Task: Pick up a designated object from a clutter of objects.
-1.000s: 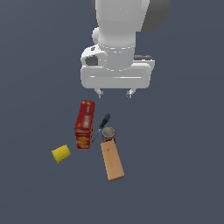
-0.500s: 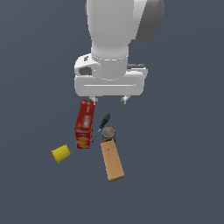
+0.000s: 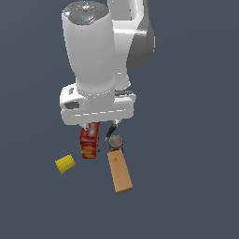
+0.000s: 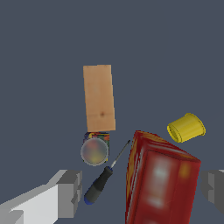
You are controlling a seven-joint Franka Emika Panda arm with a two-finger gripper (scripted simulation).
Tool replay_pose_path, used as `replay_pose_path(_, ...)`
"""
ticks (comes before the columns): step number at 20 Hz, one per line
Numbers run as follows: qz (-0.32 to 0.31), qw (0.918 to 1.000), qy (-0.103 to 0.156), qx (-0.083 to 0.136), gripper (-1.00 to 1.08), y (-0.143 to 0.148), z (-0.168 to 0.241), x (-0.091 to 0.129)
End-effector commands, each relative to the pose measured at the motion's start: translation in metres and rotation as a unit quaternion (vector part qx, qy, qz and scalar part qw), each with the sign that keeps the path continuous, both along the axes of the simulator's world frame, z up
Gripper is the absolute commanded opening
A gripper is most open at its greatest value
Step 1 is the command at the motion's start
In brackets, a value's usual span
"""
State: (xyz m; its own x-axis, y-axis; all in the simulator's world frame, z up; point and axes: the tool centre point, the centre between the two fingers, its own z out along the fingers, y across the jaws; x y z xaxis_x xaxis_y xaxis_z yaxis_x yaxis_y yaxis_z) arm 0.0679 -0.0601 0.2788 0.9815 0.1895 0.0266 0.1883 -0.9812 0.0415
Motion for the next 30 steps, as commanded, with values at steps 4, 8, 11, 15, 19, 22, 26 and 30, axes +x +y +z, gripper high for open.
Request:
replay_pose_path(4, 0.050, 0.9987, 0.008, -0.003, 1.00, -0.039, -0.035, 0.019)
replay_pose_path(8, 0.086, 0.9962, 0.013, -0.003, 1.00, -0.068, -0.062, 0.030)
replay_pose_path(11, 0.113, 0.9935, 0.016, -0.001, 1.00, -0.091, -0.083, 0.036)
replay_pose_path(15, 0.147, 0.9889, 0.019, 0.002, 1.00, -0.121, -0.113, 0.041)
replay_pose_path(19, 0.177, 0.9840, 0.021, 0.006, 1.00, -0.147, -0.139, 0.043)
replay_pose_path(22, 0.194, 0.9807, 0.021, 0.008, 1.00, -0.163, -0.155, 0.043)
replay_pose_path(26, 0.211, 0.9772, 0.021, 0.011, 1.00, -0.178, -0.172, 0.043)
replay_pose_path(30, 0.221, 0.9750, 0.021, 0.013, 1.00, -0.188, -0.181, 0.042)
